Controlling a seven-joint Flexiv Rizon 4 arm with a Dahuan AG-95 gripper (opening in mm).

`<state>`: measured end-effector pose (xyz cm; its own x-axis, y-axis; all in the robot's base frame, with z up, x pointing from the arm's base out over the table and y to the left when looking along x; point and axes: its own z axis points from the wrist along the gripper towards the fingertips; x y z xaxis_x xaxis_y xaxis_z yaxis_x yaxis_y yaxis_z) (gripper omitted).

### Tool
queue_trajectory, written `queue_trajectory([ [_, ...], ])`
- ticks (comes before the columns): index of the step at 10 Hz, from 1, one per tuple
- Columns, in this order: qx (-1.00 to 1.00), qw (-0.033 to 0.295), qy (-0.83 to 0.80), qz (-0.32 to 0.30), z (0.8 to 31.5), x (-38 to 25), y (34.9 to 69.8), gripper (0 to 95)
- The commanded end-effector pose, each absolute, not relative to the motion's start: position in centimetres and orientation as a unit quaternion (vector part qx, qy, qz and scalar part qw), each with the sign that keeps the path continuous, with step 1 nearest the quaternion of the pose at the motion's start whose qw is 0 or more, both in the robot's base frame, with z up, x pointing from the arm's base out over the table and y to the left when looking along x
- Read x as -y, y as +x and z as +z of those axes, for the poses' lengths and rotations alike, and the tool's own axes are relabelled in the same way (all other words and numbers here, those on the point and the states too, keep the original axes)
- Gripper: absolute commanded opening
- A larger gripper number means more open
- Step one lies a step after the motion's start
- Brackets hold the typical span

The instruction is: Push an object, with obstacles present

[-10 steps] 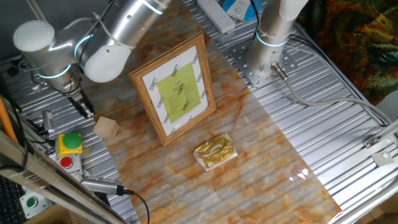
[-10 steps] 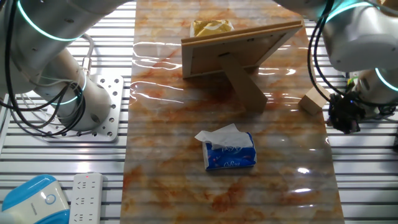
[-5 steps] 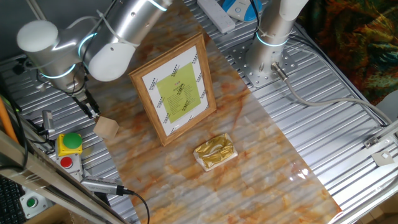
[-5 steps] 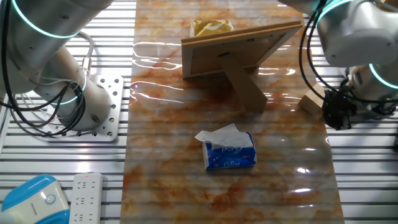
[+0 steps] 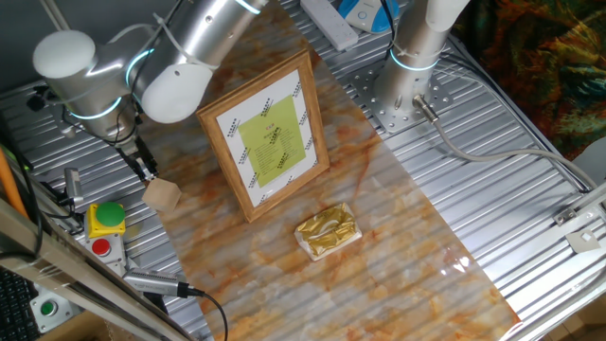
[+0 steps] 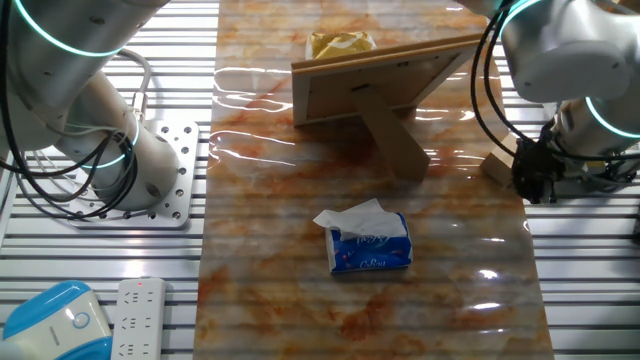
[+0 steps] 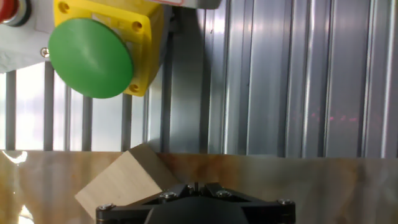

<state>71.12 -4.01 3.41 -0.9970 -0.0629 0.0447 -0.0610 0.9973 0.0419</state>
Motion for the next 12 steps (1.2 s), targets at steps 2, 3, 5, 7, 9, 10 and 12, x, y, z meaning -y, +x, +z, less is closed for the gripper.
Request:
queue_trajectory([
  [2, 0.999, 0.019, 0.026, -0.021, 3.5, 3.5, 71.0, 0.0],
  [3, 0.999, 0.018, 0.025, -0.021, 3.5, 3.3, 71.0, 0.0],
  [5, 0.999, 0.018, 0.02, -0.023, 3.7, 2.7, 71.1, 0.0],
  [7, 0.999, 0.015, 0.016, -0.024, 3.9, 2.1, 71.3, 0.0],
  [9, 0.999, 0.012, 0.013, -0.03, 3.9, 1.8, 71.2, 0.0],
  [10, 0.999, 0.01, 0.013, -0.032, 3.9, 1.7, 71.1, 0.0],
  [12, 0.999, 0.009, 0.009, -0.034, 4.0, 1.3, 71.2, 0.0],
])
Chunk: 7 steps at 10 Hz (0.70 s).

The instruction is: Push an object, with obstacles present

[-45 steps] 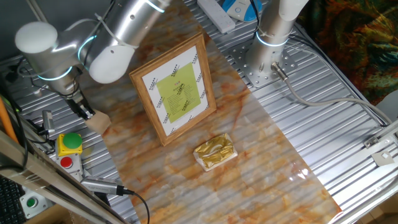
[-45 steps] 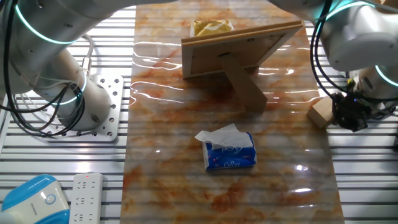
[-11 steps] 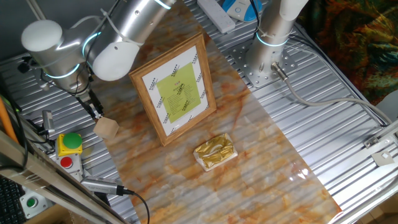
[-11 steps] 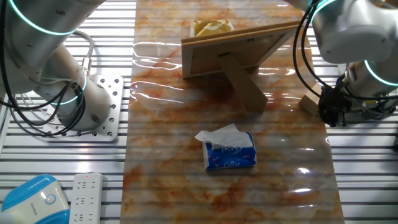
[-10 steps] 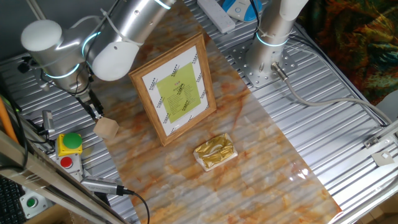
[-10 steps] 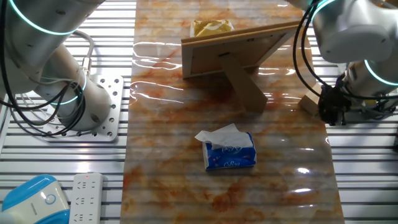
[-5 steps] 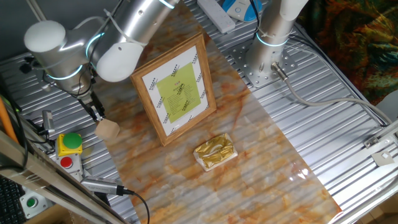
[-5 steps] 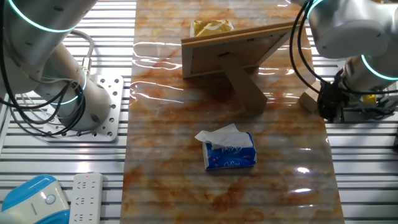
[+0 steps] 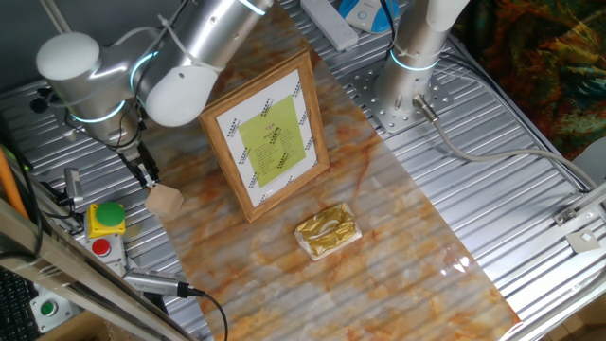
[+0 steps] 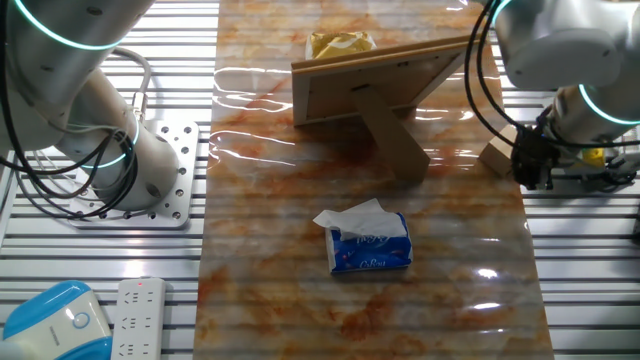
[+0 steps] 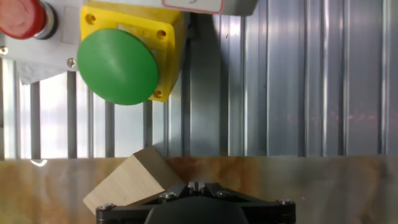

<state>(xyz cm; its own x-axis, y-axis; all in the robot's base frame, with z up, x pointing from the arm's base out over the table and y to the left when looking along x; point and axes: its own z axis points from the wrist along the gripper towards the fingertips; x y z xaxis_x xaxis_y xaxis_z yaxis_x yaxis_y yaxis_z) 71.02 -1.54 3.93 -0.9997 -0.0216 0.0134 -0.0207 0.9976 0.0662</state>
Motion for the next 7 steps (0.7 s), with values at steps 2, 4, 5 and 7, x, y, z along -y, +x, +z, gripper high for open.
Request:
queue_trajectory([
  [2, 0.999, 0.008, 0.008, -0.034, 4.1, 0.9, 71.4, 0.0],
  [4, 0.999, 0.004, 0.001, -0.036, 4.0, 0.8, 71.5, 0.0],
  [5, 0.999, 0.003, -0.002, -0.036, 4.1, 0.6, 71.7, 0.0],
  [7, 0.999, 0.005, -0.01, -0.035, 4.3, 0.0, 72.2, 0.0],
])
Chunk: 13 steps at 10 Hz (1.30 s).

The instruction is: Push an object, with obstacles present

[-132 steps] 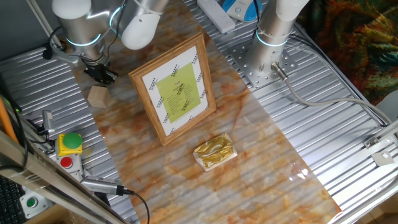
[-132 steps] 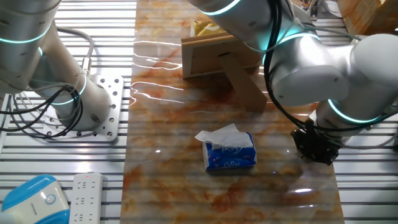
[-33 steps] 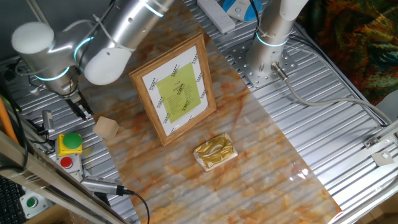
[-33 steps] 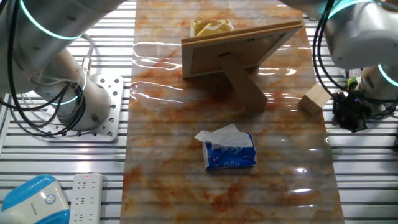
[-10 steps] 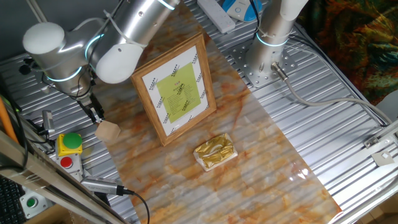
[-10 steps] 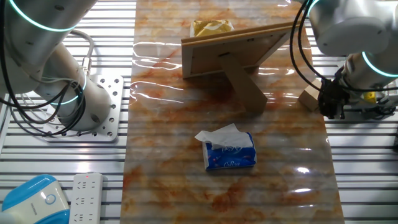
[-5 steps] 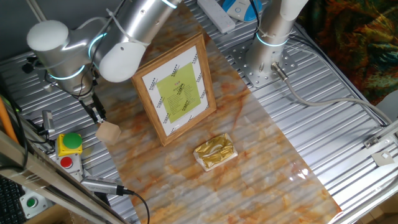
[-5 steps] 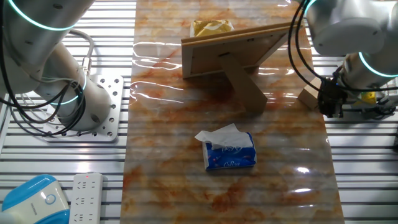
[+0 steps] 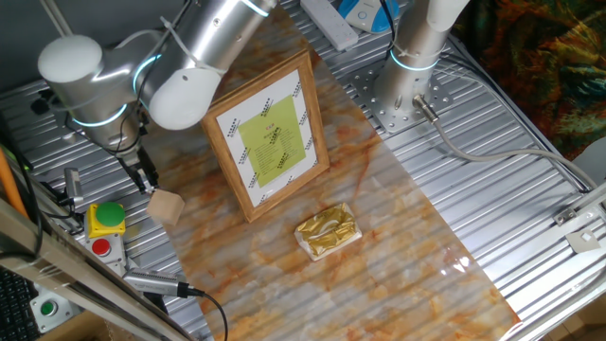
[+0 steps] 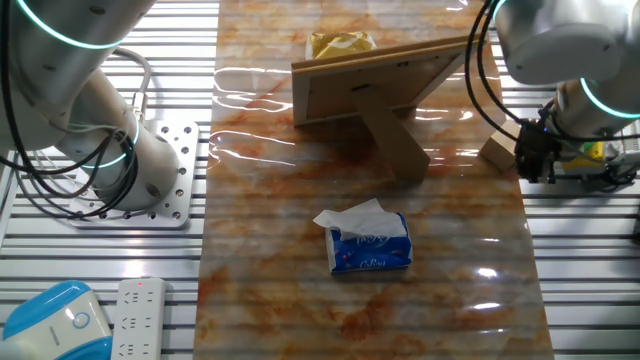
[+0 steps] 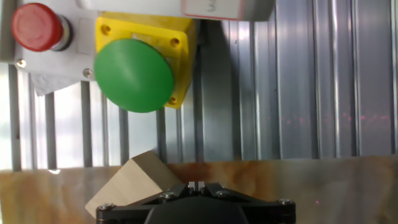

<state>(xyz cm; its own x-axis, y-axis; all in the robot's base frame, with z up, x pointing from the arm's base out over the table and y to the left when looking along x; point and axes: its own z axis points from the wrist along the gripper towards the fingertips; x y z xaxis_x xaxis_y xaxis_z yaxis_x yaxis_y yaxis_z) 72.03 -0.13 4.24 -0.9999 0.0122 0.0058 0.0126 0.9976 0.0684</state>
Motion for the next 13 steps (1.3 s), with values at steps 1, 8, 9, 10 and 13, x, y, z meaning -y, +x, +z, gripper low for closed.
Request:
queue_trajectory([
  [1, 0.999, 0.005, -0.023, -0.037, 4.5, -0.6, 72.6, 0.0],
  [8, 0.999, 0.005, -0.036, -0.034, 4.7, -1.4, 73.3, 0.0],
  [9, 0.999, 0.006, -0.036, -0.033, 4.5, -1.4, 73.3, 0.0],
  [10, 0.999, 0.007, -0.023, -0.025, 4.1, -1.0, 73.2, 0.0],
  [13, 0.999, 0.013, 0.011, -0.027, 3.8, -0.2, 73.2, 0.0],
])
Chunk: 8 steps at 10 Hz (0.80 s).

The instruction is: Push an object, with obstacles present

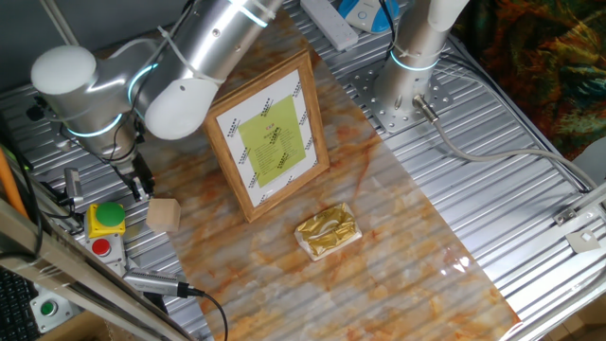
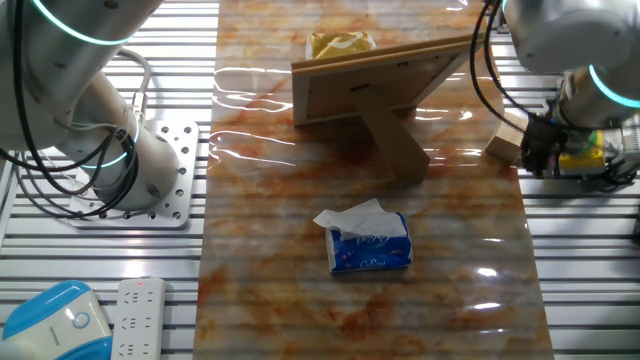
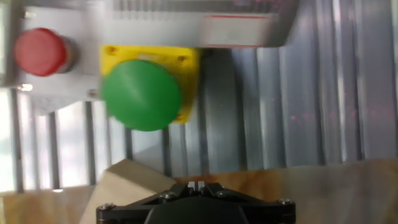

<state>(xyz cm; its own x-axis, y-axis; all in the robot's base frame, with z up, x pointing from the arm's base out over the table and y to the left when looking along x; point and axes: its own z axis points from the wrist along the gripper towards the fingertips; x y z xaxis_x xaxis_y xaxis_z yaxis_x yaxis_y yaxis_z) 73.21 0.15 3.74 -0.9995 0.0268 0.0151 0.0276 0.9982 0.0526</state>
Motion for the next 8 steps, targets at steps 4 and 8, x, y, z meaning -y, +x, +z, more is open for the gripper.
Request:
queue_trajectory([
  [4, 0.997, 0.022, 0.061, -0.032, 3.83, -0.23, 73.16, 0.0],
  [8, 0.993, 0.037, 0.101, -0.04, 3.83, -0.23, 73.16, 0.0],
])
